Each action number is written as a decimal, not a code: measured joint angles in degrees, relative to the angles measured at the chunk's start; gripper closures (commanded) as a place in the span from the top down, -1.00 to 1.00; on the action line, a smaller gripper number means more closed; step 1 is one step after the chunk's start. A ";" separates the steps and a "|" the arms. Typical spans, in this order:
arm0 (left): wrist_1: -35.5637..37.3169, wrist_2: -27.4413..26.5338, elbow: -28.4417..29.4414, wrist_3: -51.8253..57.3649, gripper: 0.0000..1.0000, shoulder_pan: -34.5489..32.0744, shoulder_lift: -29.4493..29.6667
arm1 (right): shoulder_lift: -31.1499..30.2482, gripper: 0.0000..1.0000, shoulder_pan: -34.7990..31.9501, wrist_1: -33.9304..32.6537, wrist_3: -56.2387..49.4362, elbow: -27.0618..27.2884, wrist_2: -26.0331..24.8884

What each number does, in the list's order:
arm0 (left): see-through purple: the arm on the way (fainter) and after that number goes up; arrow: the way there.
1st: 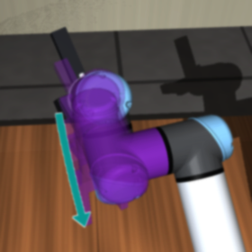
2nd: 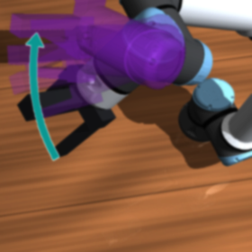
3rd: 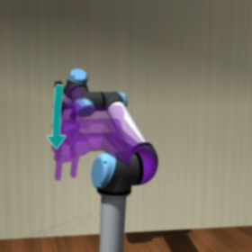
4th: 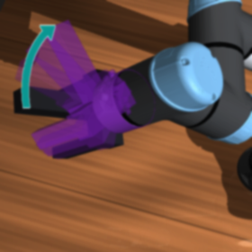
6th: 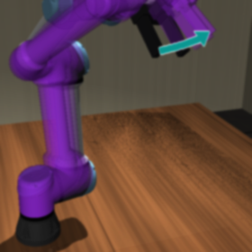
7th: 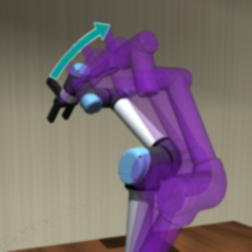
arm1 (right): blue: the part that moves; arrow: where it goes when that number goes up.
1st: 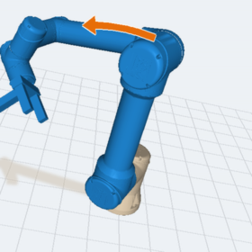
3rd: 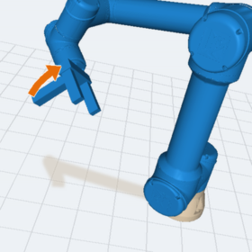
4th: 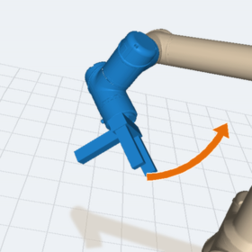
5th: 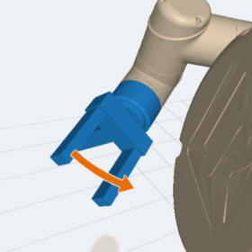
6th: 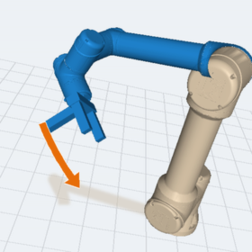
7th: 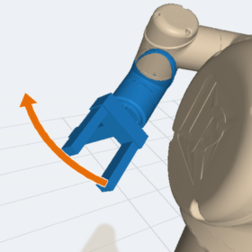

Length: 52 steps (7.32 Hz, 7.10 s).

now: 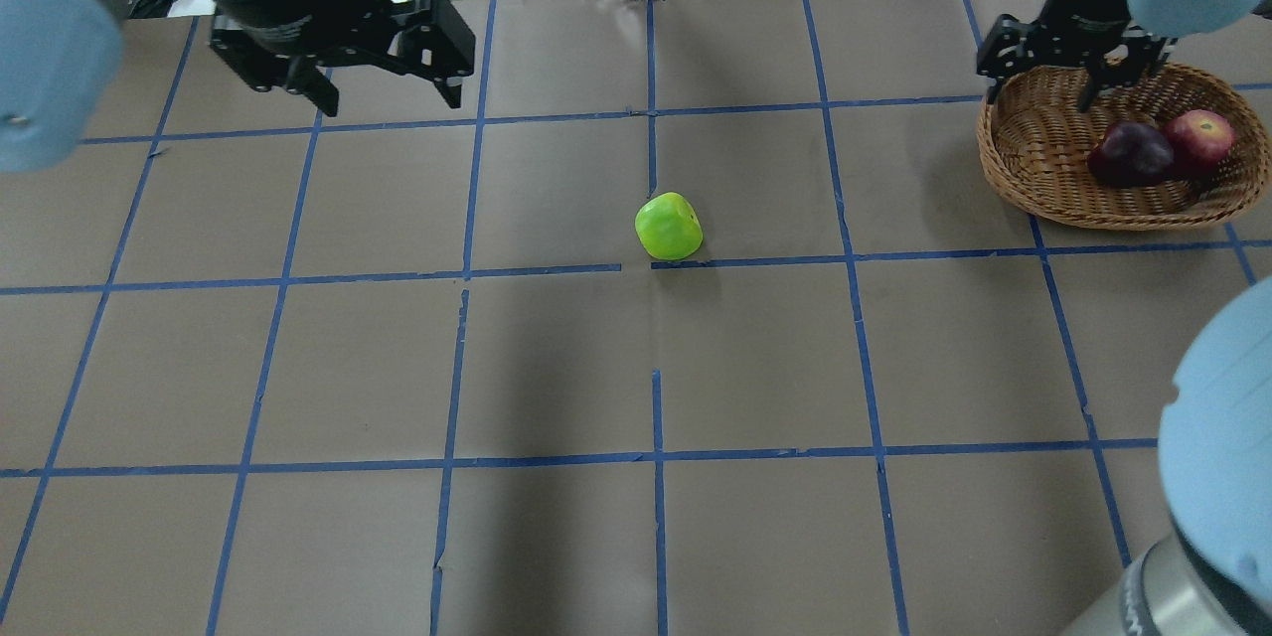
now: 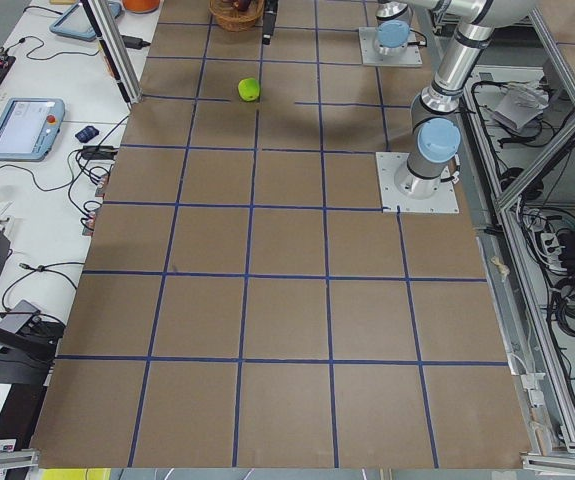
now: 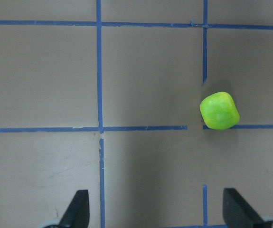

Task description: Put all apples into basket

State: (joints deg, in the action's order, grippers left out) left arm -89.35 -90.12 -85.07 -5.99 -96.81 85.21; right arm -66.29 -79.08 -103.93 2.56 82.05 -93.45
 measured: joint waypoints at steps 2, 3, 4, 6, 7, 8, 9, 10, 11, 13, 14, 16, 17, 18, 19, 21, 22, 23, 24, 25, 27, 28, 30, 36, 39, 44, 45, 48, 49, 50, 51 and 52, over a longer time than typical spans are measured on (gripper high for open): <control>-7.91 -2.41 -0.99 1.66 1.00 5.35 -4.24 | 0.48 1.00 -10.83 0.40 12.51 0.42 4.62; -8.56 -0.55 -1.00 2.69 1.00 8.86 -3.32 | 1.09 1.00 -14.70 0.16 15.44 0.46 6.66; -7.48 0.76 -0.85 4.43 1.00 10.46 -1.32 | 1.88 1.00 -17.75 -0.01 17.98 0.44 7.75; -5.62 1.32 -0.98 6.58 1.00 10.95 2.04 | 3.98 1.00 -20.97 -2.05 30.29 0.41 8.39; -4.86 1.38 -1.33 6.90 1.00 10.77 2.73 | 5.34 1.00 -22.39 -4.89 39.05 0.44 8.34; -4.32 1.27 -1.75 7.16 1.00 10.32 2.85 | 6.69 1.00 -24.34 -8.04 46.93 0.47 8.00; -3.97 1.04 -2.34 7.44 1.00 9.74 2.40 | 7.70 1.00 -26.12 -10.38 52.85 0.44 7.11; -3.69 0.93 -2.88 7.58 1.00 9.28 1.69 | 8.28 1.00 -27.25 -11.51 56.52 0.44 5.74; -3.16 0.87 -3.14 7.63 1.00 9.05 1.29 | 8.66 1.00 -27.78 -11.88 58.16 0.50 4.52; -2.07 0.77 -4.45 7.75 1.00 8.94 1.26 | 9.50 1.00 -28.02 -11.78 58.97 0.61 3.59; -1.27 0.75 -4.97 7.75 1.00 8.92 1.37 | 10.01 1.00 -28.08 -11.82 59.05 0.62 3.59; -0.81 0.68 -5.48 7.84 1.00 8.92 1.16 | 11.36 1.00 -28.21 -11.81 59.00 0.63 3.69; -0.77 0.66 -5.59 7.84 1.00 8.92 1.16 | 11.85 1.00 -28.34 -11.76 58.88 0.64 3.79; -0.75 0.65 -5.66 7.84 1.00 8.92 1.20 | 12.08 1.00 -28.46 -11.74 58.64 0.61 4.05; -0.75 0.65 -5.68 8.16 1.00 8.92 1.22 | 12.13 1.00 -28.57 -11.72 58.43 0.60 4.27; -0.76 0.63 -5.68 10.20 1.00 8.92 1.20 | 12.21 1.00 -29.19 -11.61 57.89 0.71 4.52; -0.78 0.12 -5.67 10.94 1.00 8.92 1.23 | 12.26 1.00 -29.53 -11.57 57.68 1.04 4.56; -0.70 -0.81 -5.66 11.50 1.00 8.92 1.27 | 12.30 1.00 -29.73 -11.63 57.52 1.68 4.61; -0.57 -1.17 -5.62 11.63 1.00 8.92 1.44 | 12.32 0.85 -29.85 -11.66 57.50 2.13 4.67; -0.54 -1.34 -5.60 11.68 1.00 8.92 1.65 | 12.33 0.00 -29.95 -11.66 57.52 2.36 4.99; -0.63 -1.54 -5.62 11.95 1.00 8.92 1.78 | 12.25 -1.00 -30.00 -11.65 57.32 2.32 7.31; -0.58 -1.60 -5.59 11.97 1.00 8.92 1.89 | 12.20 -1.00 -30.00 -11.63 56.95 2.11 7.99; -0.54 -1.63 -5.55 12.02 1.00 8.92 1.96 | 11.12 -1.00 -29.52 -11.36 56.49 1.42 8.41; -0.50 -1.23 -5.69 11.24 1.00 8.92 1.29 | 0.84 -1.00 -6.93 0.29 27.40 -2.05 7.30; -0.73 -1.47 -5.72 11.26 1.00 8.88 0.97 | 1.96 -1.00 4.30 0.67 7.15 -1.55 0.98; -0.72 -1.65 -6.76 11.08 1.00 8.92 0.55 | 7.97 1.00 10.27 -6.48 0.32 -1.24 -4.16; -0.63 -1.65 -6.89 11.08 1.00 8.92 0.52 | 7.76 1.00 10.20 -4.68 0.34 -1.50 -3.72; -0.57 -1.71 -7.00 11.08 1.00 8.92 0.48 | 2.95 1.00 7.34 2.24 -0.44 -1.99 2.27; -0.60 -1.72 -7.02 11.08 1.00 8.92 0.48 | 1.17 1.00 5.43 3.05 -0.47 -1.96 2.46; -0.63 -1.71 -7.02 11.07 1.00 8.90 0.45 | -0.80 1.00 3.16 4.39 -0.40 -1.71 1.81; -0.60 -1.65 -6.96 11.03 1.00 8.89 0.37 | -2.22 1.00 1.53 6.05 -0.15 -1.53 1.40; -0.58 -1.57 -6.91 11.02 1.00 8.89 0.23 | -2.63 1.00 0.61 6.91 0.01 -1.46 1.38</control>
State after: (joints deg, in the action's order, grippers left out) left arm -89.93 -91.69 -91.99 5.04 -87.92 85.44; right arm -68.92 -78.46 -97.02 2.58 80.59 -92.07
